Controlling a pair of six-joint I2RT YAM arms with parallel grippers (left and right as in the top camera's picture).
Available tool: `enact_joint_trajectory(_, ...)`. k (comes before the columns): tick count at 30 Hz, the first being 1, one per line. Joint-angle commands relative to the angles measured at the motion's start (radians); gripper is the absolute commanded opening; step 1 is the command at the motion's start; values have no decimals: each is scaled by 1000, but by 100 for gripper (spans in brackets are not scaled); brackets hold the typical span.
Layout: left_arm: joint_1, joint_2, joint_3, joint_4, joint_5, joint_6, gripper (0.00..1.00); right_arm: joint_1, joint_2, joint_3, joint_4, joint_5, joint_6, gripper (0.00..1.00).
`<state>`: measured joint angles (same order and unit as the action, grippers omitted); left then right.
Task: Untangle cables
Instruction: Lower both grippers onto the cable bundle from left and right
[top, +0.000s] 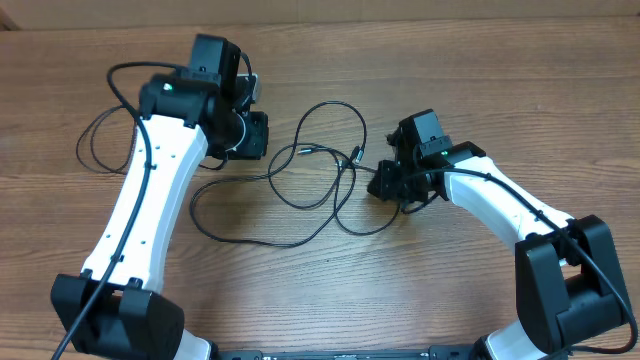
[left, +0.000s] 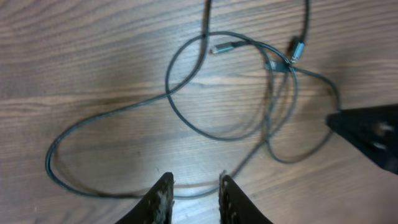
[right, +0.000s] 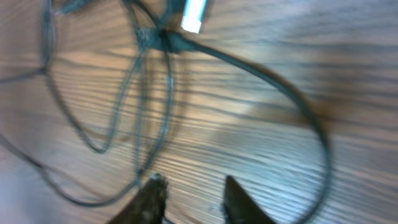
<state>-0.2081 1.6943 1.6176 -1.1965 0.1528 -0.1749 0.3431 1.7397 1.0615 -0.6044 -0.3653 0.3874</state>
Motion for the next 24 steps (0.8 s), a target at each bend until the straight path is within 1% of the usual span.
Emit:
enact_joint_trajectory(1,-3,38,-91,56,-33,76,26,17,-8,18,33,-80,90,40)
enact_joint_trajectory(5,-3,75,-179,136,-30,179,26,19,11,18,45,-42,148,41)
enact_joint_trajectory(8,-3,110,-228,203,-30,240,28,23,39,18,59,-37,163,42)
enact_joint_trajectory(15,-3,227,-259,343,-31,243,31,46,81,18,77,-28,167,42)
enact_joint_trajectory(18,-3,280,-259,385,-33,243,34,50,84,18,89,-14,167,42)
enact_joint_trajectory(24,-3,383,-259,396,-33,243,35,50,86,16,99,17,171,42)
